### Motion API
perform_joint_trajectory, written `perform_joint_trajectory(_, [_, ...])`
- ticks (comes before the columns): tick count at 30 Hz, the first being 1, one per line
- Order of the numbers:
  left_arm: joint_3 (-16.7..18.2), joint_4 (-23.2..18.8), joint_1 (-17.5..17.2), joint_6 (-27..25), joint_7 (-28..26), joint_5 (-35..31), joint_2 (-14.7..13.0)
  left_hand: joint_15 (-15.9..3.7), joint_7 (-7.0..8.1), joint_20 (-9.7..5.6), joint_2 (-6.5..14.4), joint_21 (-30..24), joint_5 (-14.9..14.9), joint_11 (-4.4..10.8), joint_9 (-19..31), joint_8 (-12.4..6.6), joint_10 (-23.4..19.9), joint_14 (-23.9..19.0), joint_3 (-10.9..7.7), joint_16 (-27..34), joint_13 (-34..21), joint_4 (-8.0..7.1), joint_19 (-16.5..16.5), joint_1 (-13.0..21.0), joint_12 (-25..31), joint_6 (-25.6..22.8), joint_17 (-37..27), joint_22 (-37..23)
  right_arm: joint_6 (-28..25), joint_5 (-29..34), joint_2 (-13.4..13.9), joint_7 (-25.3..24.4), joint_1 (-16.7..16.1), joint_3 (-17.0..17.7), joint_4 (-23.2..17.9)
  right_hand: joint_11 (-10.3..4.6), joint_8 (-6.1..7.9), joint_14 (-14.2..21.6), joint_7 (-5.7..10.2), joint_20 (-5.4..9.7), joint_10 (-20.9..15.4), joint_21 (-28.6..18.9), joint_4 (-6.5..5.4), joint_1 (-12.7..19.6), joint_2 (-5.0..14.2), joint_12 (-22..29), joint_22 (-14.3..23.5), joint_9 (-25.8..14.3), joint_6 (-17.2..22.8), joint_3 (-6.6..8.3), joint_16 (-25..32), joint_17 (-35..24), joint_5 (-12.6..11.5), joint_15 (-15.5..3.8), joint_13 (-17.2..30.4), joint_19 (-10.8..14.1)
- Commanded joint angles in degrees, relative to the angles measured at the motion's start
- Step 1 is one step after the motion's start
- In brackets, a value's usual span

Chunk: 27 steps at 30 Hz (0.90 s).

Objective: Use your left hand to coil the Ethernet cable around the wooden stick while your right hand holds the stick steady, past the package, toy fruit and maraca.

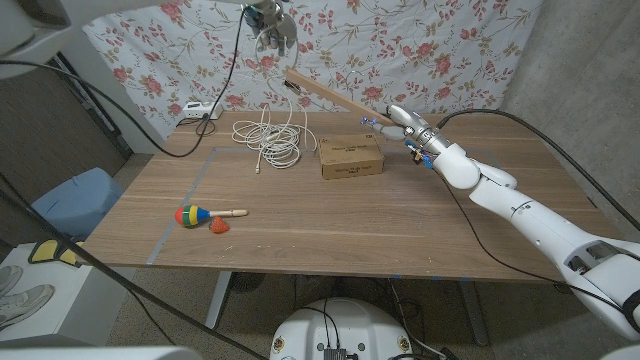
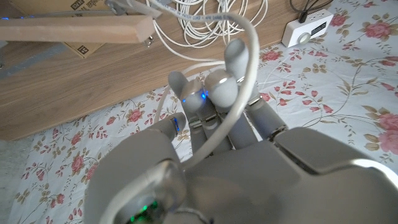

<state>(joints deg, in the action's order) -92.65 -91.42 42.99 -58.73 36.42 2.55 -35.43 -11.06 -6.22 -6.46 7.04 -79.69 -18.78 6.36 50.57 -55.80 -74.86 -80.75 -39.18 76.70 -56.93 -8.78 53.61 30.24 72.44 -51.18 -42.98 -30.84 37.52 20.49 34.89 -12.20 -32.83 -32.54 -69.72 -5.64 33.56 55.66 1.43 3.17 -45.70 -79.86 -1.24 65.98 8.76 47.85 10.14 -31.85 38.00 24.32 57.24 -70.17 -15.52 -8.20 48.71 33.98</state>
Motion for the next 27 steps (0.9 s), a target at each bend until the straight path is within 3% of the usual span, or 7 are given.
perform_joint_trajectory(1, [3.91,4.02,-2.99,3.98,1.78,0.24,3.55,-0.16,-2.02,-0.32,0.04,-0.96,0.24,0.25,-0.08,-0.53,-0.66,-0.17,-0.77,0.26,-0.86,-0.08,0.0,-0.34,0.15,1.18,-0.03,-0.04,0.42,0.07,-0.69,-0.32,0.53,-0.04,1.28,-0.29,0.49,0.25,1.13,6.29,-0.84,0.1,0.2,0.55,0.35,0.28,0.14,-0.12,1.73,-0.06,0.5,-0.08,-0.39,-4.25,0.13,0.35])
perform_joint_trajectory(5, [3.73,2.29,-1.78,3.54,4.27,-0.1,2.38,-0.17,-2.12,-0.37,0.05,-1.4,0.43,0.4,-0.45,-0.61,-0.53,-0.16,-1.04,0.4,-1.15,-0.06,-0.13,-0.47,0.08,1.29,-0.05,0.27,-0.02,0.27,-0.87,-0.77,0.5,-0.06,1.62,-0.26,0.47,0.24,1.15,6.28,-0.82,0.1,0.24,0.57,0.33,0.26,0.14,-0.1,1.75,-0.08,0.51,-0.07,-0.4,-4.25,0.12,0.38])
perform_joint_trajectory(15, [-4.52,-4.44,5.74,-1.36,12.22,-5.48,-0.78,-0.23,-2.14,-0.3,-0.28,-2.35,0.76,0.42,-0.68,-0.95,0.51,0.41,-1.6,0.45,-2.58,0.02,-1.33,-0.79,0.03,2.35,-0.21,0.87,-0.47,1.04,-1.64,-1.21,1.36,-1.01,2.36,-0.27,0.43,0.16,1.06,6.3,-0.84,0.11,0.3,0.6,0.3,0.29,0.14,-0.03,1.83,-0.12,0.51,-0.07,-0.45,-4.23,0.17,0.35])
perform_joint_trajectory(20, [-6.27,-6.24,7.45,-2.4,14.79,-5.6,-2.85,-0.25,-2.22,-0.27,-0.4,-2.68,0.81,0.13,-1.21,-0.79,0.54,0.57,-1.8,0.16,-2.7,0.09,-1.52,-0.84,-0.13,2.64,-0.06,1.22,-0.58,1.48,-2.22,-1.4,2.12,-1.71,2.81,-0.26,0.39,0.13,1.07,6.31,-0.83,0.14,0.32,0.61,0.3,0.29,0.14,0.0,1.8,-0.15,0.52,-0.06,-0.47,-4.23,0.17,0.29])
perform_joint_trajectory(27, [-8.08,-7.6,9.08,-0.91,17.61,-6.32,-3.69,-0.26,-2.27,-0.12,-0.67,-3.45,0.86,0.12,-1.72,-0.98,1.11,0.67,-2.28,-0.02,-3.51,0.15,-2.31,-0.97,-0.44,3.03,-0.34,1.91,-1.15,2.41,-3.28,-1.95,3.28,-2.92,3.32,-0.29,0.33,0.08,1.11,6.34,-0.84,0.18,0.34,0.62,0.29,0.25,0.12,0.05,1.79,-0.18,0.52,-0.06,-0.5,-4.23,0.11,0.27])
